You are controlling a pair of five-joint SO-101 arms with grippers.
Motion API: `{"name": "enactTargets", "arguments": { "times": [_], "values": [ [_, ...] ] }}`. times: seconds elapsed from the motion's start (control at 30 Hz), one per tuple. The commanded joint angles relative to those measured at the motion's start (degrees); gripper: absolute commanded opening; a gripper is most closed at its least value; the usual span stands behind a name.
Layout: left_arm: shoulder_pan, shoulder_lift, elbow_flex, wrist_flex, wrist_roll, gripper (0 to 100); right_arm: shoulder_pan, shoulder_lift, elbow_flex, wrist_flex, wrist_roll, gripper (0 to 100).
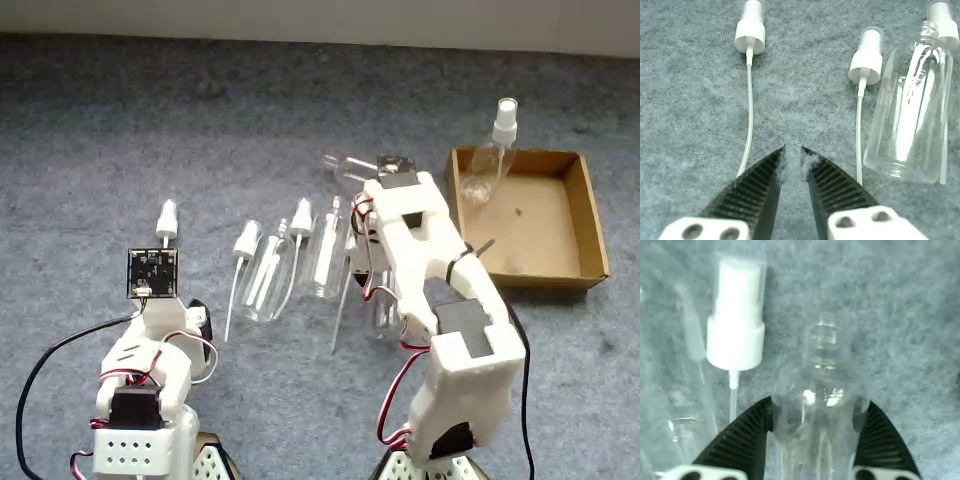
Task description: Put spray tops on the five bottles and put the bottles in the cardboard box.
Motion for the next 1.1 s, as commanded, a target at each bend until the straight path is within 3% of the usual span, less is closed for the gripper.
{"name": "enactTargets", "arguments": {
  "times": [0.0, 0.27, 0.43, 0.8, 0.93, 1.07],
  "values": [
    [0.8, -0.4, 1.2, -0.9, 0.0, 1, 1.0, -0.7, -3.0, -0.6, -0.2, 13.2],
    [0.8, -0.4, 1.2, -0.9, 0.0, 1, 1.0, -1.2, -2.9, 0.0, 0.0, 13.2],
    [0.8, -0.4, 1.3, -0.9, 0.0, 1, 1.0, -1.2, -2.9, 0.0, 12.7, 13.2],
    [0.9, -0.4, 1.3, -0.9, 0.0, 1, 3.6, -0.7, -2.8, -0.5, 27.3, 13.2],
    [0.9, -0.4, 1.3, -0.9, 0.0, 1, 3.6, -0.9, -2.6, 0.0, 29.9, 13.5],
    [0.9, -0.4, 1.3, -0.9, 0.0, 1, 3.6, -1.1, -2.8, 0.0, 29.6, 21.1]
  ]
}}
